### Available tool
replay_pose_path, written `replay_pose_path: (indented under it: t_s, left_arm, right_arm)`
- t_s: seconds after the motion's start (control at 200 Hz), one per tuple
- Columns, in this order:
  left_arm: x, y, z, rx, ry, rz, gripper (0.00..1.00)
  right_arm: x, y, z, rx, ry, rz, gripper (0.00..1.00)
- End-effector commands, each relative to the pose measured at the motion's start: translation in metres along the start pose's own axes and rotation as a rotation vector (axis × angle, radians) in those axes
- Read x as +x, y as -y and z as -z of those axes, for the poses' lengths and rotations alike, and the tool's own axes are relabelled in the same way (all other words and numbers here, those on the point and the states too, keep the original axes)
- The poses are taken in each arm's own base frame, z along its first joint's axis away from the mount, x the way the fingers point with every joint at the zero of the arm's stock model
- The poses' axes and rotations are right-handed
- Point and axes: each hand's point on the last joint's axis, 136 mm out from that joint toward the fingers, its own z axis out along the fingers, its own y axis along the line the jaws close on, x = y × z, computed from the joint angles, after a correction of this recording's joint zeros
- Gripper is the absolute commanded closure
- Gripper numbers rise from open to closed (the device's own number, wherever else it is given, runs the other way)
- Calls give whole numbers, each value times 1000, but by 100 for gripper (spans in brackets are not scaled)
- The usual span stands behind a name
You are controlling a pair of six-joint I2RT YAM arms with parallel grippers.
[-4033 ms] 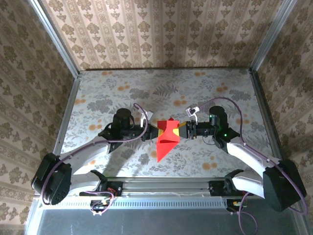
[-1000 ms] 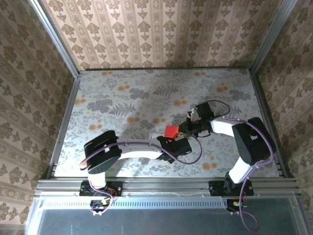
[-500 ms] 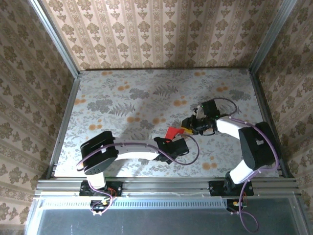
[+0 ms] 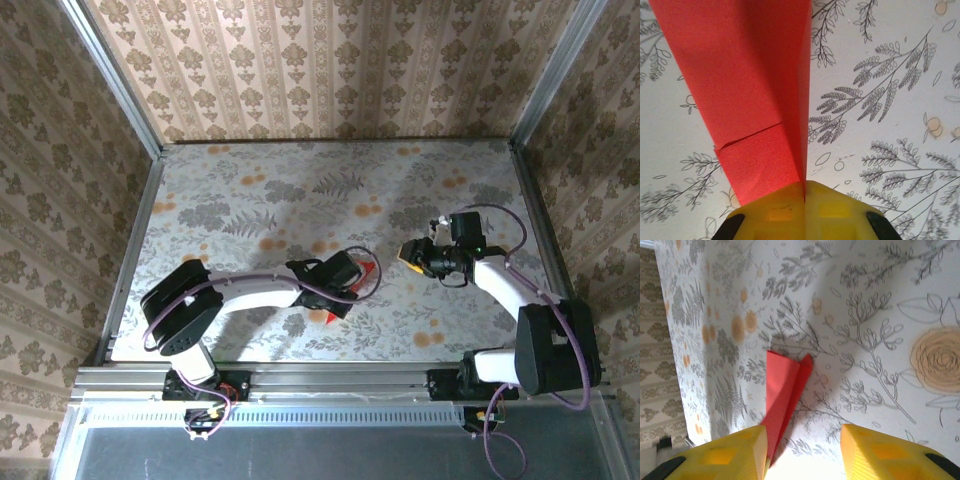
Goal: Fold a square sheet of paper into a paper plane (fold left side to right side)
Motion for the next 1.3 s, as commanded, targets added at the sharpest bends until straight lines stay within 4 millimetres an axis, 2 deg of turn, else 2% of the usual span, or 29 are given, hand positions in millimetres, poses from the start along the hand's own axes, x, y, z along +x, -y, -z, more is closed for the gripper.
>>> replay_pose_path:
  t_s: [0.0,0.305,0.505,0.805,1.015,1.065,1.295]
  left_arm:
    - [-11,26,7,219,16,107,100]
    - [-38,22,10,457,100,361,100]
    - [-52,21,10,569,165,451,100]
    - [-51,15,-3,635,183,537,100]
    - [-51,13,-3,636,182,536,100]
    - [-50,12,-4,634,181,538,100]
    - [-49,11,-5,635,180,544,100]
  right_arm:
    - [10,-3,0,-47,-14,42,56]
    - [25,-9,-11,-141,-24,54,56]
    - [29,-14,-19,-160,-19,63,56]
    - [32,-24,-32,-181,-20,85,57]
    - [32,-31,-44,-189,-16,89,56]
    - [33,-25,-52,-172,-27,70,54]
    - [35,-32,-68,-189,-44,67,52]
